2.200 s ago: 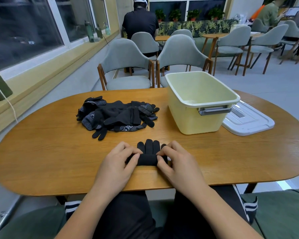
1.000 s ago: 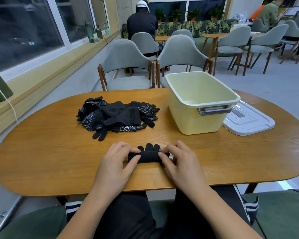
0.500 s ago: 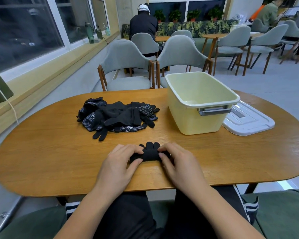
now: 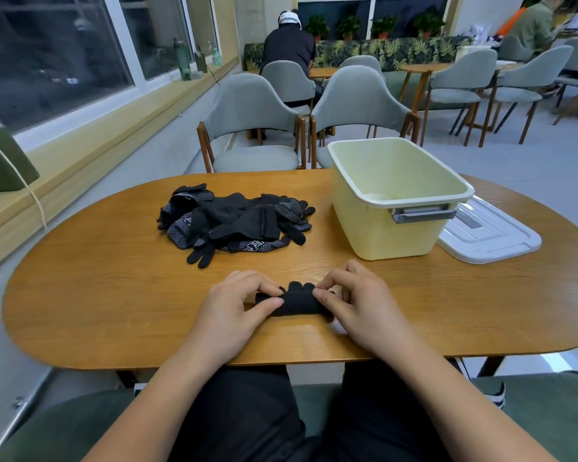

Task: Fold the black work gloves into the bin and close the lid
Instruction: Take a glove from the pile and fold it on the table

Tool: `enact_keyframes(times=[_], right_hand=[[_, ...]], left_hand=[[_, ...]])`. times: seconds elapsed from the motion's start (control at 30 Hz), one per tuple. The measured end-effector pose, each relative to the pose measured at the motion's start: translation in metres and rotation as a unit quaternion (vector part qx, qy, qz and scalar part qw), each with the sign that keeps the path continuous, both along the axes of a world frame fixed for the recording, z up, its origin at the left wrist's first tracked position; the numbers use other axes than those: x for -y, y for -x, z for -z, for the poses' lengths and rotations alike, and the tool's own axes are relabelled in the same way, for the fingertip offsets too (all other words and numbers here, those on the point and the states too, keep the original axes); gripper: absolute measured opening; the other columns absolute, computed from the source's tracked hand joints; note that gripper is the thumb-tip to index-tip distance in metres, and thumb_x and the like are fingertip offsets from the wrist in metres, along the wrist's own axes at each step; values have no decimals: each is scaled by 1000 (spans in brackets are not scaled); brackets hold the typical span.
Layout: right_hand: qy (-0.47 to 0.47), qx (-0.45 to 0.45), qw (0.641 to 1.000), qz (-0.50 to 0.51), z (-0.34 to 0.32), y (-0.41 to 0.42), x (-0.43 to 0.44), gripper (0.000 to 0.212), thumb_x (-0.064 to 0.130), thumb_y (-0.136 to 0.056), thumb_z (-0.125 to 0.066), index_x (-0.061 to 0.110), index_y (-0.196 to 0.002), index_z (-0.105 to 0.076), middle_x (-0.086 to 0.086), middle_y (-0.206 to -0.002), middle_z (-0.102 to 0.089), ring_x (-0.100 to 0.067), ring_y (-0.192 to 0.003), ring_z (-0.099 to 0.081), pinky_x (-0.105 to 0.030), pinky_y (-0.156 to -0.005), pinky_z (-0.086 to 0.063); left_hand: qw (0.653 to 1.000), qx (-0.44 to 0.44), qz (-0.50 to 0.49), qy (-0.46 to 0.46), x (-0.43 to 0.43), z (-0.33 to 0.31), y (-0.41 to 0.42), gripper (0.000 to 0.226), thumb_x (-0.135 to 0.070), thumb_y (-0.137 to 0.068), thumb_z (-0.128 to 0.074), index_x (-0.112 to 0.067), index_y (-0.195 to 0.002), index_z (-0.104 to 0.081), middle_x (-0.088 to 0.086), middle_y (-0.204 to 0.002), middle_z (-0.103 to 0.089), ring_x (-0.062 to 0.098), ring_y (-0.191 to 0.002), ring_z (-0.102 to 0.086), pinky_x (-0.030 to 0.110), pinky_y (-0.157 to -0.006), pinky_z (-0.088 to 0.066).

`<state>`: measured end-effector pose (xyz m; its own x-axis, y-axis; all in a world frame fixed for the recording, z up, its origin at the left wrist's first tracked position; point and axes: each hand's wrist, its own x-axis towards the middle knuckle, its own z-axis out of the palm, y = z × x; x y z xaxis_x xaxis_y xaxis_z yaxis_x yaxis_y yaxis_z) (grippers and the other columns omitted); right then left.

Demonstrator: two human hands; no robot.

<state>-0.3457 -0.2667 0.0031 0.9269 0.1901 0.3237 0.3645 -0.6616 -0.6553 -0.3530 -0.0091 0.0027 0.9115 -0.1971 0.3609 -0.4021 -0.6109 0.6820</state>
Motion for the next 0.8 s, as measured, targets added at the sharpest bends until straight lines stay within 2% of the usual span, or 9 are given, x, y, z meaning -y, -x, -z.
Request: enact_keyframes(times=[0.07, 0.13, 0.23, 0.33, 0.4, 0.5, 0.6, 0.7, 0.8], right_hand=[[16, 26, 999, 9, 4, -2, -2, 6, 35, -99, -76, 30, -96, -74, 14, -97, -50, -3, -84, -53, -21, -71, -41], [29, 62, 998, 4, 7, -2, -6, 3, 32, -102, -72, 29, -100, -71, 15, -99, -48, -7, -82, -54, -35, -72, -51], [43, 101, 994, -17, 9, -3, -9, 3, 24, -104, -69, 27, -104, -69, 15, -101, -52, -17, -84, -61, -45, -72, -56], [77, 127, 989, -21, 9, -1, -8, 4, 24, -106, -63, 25, -107, -67, 12, -105, -55, -24, -82, -64, -47, -67, -56], [84, 134, 987, -34, 9, 3, -5, 6, 27, -107, -61, 24, -109, -65, 11, -107, -55, -23, -84, -64, -46, -68, -56], [86, 125, 987, -57, 9, 7, 1, 14, 33, -105, -66, 24, -115, -68, 12, -111, -57, -16, -87, -63, -40, -74, -57], [109, 112, 985, -66, 7, 4, 7, 25, 37, -101, -73, 25, -122, -69, 13, -115, -59, -14, -90, -64, -38, -77, -58], [132, 116, 982, -69, 2, -1, 8, 26, 37, -99, -75, 28, -123, -69, 13, -110, -63, -17, -94, -66, -40, -76, -58], [140, 127, 980, -62, -4, -7, 9, 20, 34, -100, -74, 31, -119, -70, 14, -101, -67, -18, -89, -67, -39, -70, -56]], left_hand=[[999, 42, -6, -17, 2, 1, -1, 13, -20, -90, -85, -31, -97, -81, -23, -105, -72, 10, -110, -67, 30, -92, -53], [995, 85, -7, -45, 4, 0, -1, 11, -19, -92, -84, -27, -99, -82, -22, -103, -71, 8, -105, -66, 27, -90, -52], [988, 127, 10, -89, 5, 0, 0, 10, -26, -96, -79, -25, -105, -82, -20, -105, -71, 5, -105, -63, 29, -91, -53], [982, 142, 33, -119, 0, 4, -1, 21, -35, -95, -79, -25, -113, -82, -20, -112, -71, 3, -109, -62, 33, -93, -54], [980, 140, 40, -134, -4, 7, -1, 26, -34, -94, -81, -25, -119, -81, -20, -117, -70, 3, -112, -62, 31, -95, -54], [977, 148, 38, -151, -6, 9, -2, 30, -29, -95, -80, -24, -125, -79, -17, -122, -70, 3, -115, -61, 25, -98, -53], [972, 163, 41, -164, -3, 9, -5, 32, -27, -99, -76, -24, -131, -76, -15, -123, -70, 4, -116, -61, 25, -99, -54], [971, 159, 43, -171, -2, 8, -9, 36, -27, -103, -69, -28, -139, -72, -15, -124, -69, 6, -116, -61, 27, -96, -54], [971, 153, 39, -180, 1, 7, -13, 36, -26, -105, -66, -30, -140, -70, -13, -128, -67, 9, -116, -61, 32, -94, -56]])
